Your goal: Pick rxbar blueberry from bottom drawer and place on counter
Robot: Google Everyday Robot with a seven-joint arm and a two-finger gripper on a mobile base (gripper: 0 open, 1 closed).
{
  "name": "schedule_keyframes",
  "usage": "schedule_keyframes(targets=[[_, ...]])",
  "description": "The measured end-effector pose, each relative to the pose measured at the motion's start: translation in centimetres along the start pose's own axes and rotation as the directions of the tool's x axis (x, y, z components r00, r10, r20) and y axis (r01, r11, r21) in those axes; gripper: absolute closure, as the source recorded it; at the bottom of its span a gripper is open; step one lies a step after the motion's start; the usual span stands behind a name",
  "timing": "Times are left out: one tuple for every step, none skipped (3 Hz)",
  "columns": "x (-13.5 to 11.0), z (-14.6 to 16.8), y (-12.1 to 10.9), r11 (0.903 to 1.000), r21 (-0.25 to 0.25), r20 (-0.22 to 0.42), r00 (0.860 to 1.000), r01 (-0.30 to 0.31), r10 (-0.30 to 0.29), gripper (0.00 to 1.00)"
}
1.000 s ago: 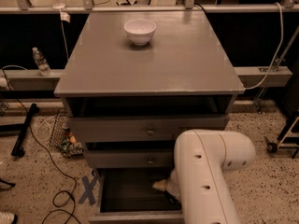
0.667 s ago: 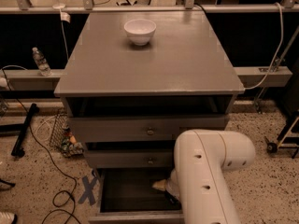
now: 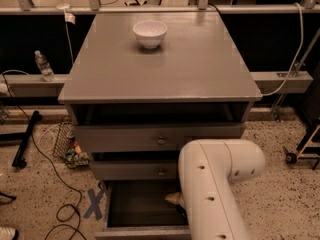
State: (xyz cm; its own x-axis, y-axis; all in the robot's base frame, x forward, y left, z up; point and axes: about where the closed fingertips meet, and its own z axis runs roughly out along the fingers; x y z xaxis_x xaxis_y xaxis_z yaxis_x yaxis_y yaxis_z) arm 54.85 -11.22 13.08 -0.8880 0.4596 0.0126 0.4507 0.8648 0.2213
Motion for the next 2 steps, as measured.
schedule_keyframes(targets=[[-1.3, 1.3, -0.7, 0.9994, 0.001, 0.034, 0.999, -0.033, 0.033, 0.00], [-2.4, 2.3, -1.0, 0.9983, 0.000, 0.056, 0.997, -0.058, 0.058, 0.03]])
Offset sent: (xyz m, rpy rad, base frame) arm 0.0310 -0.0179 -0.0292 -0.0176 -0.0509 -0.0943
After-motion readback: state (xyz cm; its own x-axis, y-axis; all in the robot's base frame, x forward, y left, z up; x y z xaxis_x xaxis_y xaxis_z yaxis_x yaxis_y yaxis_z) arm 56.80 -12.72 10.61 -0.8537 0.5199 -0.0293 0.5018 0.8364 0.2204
